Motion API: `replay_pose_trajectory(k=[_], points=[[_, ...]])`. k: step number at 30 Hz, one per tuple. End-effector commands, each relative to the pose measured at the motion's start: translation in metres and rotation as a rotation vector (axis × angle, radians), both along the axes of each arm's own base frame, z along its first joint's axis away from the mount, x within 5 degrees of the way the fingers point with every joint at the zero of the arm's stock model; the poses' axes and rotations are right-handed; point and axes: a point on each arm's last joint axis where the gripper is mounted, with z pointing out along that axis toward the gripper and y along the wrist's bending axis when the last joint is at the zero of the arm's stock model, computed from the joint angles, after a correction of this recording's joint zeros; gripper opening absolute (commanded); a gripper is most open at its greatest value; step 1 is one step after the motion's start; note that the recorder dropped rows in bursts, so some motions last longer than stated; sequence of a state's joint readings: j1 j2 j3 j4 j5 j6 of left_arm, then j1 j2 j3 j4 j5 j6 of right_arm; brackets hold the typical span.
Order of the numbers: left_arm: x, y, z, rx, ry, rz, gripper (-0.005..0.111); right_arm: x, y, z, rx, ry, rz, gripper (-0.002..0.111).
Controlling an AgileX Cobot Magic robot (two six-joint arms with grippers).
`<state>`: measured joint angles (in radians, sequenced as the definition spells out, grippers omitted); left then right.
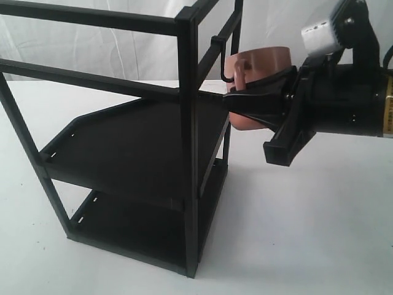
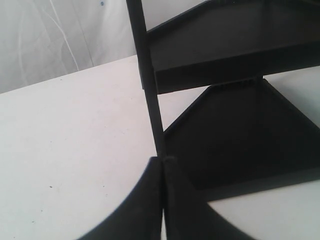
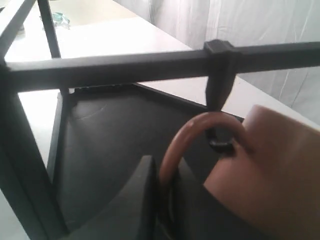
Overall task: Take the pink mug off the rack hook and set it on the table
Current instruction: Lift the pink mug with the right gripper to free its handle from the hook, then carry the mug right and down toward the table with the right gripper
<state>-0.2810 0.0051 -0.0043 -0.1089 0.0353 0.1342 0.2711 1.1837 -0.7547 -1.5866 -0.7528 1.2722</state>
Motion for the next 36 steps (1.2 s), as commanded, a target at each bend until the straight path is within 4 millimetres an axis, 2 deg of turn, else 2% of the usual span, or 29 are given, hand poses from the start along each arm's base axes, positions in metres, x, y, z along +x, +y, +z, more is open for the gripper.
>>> replay_pose_trajectory(k=[1,9,12,16,19,22,30,36], points=[[0.000,0.000,-0.001,-0.010,-0.002,0.001,0.000,-0.004,-0.008,0.006,-0.050,-0.031,-0.065,0.000],[0.000,0.000,-0.001,-0.010,-0.002,0.001,0.000,-0.009,-0.022,0.021,-0.082,-0.131,-0.220,0.000],[0.000,0.000,-0.001,-0.010,-0.002,0.001,0.000,-0.015,-0.026,0.015,-0.151,-0.215,-0.223,0.000],[0.000,0.000,-0.001,-0.010,-0.002,0.001,0.000,-0.009,-0.042,-0.009,-0.169,-0.208,-0.423,0.000],[0.000,0.000,-0.001,-0.010,-0.002,0.001,0.000,0.003,-0.064,-0.029,-0.074,-0.163,-0.585,0.000],[0.000,0.000,-0.001,-0.010,-0.002,0.001,0.000,0.011,-0.079,-0.055,-0.004,-0.137,-0.667,0.000],[0.000,0.000,-0.001,-0.010,-0.002,0.001,0.000,0.049,-0.091,-0.092,0.076,-0.240,-0.816,0.000],[0.000,0.000,-0.001,-0.010,-0.002,0.001,0.000,0.085,-0.089,-0.122,0.083,-0.239,-0.823,0.000]])
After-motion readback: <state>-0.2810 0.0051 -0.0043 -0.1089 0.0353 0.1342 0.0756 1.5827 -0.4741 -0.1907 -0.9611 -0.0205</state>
